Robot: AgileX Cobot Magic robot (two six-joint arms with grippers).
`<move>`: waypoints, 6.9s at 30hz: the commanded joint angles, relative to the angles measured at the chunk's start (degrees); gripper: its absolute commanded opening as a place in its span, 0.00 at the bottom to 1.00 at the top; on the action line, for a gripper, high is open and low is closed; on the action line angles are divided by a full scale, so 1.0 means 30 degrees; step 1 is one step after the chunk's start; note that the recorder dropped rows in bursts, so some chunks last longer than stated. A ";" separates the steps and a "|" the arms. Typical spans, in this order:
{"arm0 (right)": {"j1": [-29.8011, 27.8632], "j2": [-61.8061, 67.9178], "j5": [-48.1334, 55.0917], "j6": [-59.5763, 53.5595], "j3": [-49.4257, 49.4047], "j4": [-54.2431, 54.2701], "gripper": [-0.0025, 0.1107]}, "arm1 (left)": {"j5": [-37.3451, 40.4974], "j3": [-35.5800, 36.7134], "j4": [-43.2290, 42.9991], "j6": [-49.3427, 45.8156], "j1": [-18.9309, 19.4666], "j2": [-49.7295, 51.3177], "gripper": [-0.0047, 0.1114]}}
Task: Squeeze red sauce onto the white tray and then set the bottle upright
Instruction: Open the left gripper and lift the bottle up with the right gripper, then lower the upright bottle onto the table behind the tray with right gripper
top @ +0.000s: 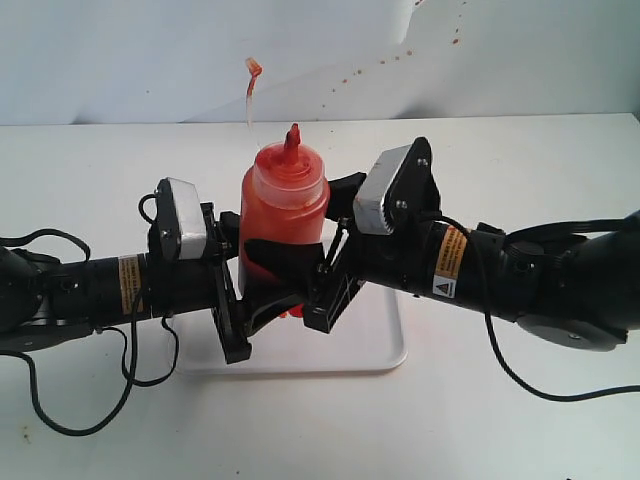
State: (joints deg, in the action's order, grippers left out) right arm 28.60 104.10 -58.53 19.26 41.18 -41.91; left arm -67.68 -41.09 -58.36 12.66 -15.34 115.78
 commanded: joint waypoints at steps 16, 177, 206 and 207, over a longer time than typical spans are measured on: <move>0.0016 -0.0061 -0.0191 0.0012 0.0088 0.0544 0.02 | -0.0761 -0.0193 0.1329 0.0059 -0.0030 -0.0138 0.05; 0.0378 0.8650 1.1719 -0.3637 1.3843 1.0430 0.95 | 0.3438 -0.0196 1.7714 -0.0742 0.0008 -0.0138 0.94; 0.1114 0.6338 2.0886 -0.5838 1.3843 1.0169 0.95 | 0.3198 -0.0196 1.7258 -0.0742 0.0008 -0.0138 0.94; 0.1114 0.6338 2.0988 -0.5915 1.3843 1.0169 0.95 | 0.3198 -0.0196 1.7258 -0.0742 0.0008 -0.0138 0.94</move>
State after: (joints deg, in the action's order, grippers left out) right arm 31.54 123.83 3.41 2.88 82.42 -10.86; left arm -57.41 -41.53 -6.50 10.32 -15.39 115.78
